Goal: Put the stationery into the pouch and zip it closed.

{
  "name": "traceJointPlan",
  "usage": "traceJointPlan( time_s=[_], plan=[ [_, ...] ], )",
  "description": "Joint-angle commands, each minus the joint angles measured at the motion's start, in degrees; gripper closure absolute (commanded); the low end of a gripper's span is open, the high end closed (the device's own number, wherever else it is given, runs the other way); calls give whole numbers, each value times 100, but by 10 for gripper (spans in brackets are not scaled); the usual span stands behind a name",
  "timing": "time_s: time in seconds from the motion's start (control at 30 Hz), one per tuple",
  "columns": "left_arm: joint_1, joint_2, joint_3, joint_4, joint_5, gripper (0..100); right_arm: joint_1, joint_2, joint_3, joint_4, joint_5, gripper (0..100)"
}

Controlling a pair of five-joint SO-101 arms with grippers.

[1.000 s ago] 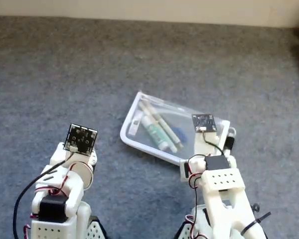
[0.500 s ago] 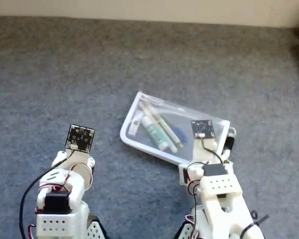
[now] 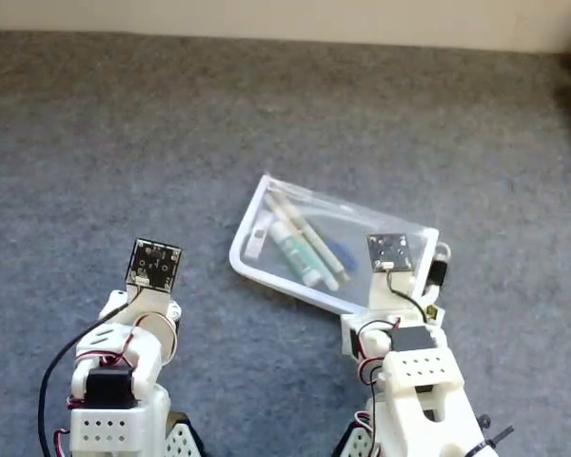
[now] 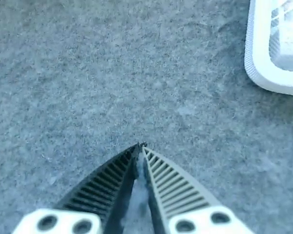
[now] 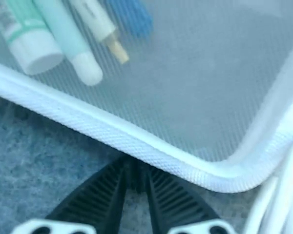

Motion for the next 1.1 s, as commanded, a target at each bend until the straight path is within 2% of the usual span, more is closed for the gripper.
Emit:
traceJointPlan(
  time_s=[0.0, 0.13, 0.3, 1.07],
  plan=[
    [-92, -22, 110, 26, 26, 995, 40, 22, 224, -224, -35, 995],
    [-92, -13, 110, 149, 26, 995, 40, 22, 224, -224, -35, 995],
    [-75, -40, 110, 1160, 26, 995, 40, 22, 224, -224, -35, 995],
    [-75, -40, 110, 1143, 26, 995, 40, 22, 224, -224, -35, 995]
  ],
)
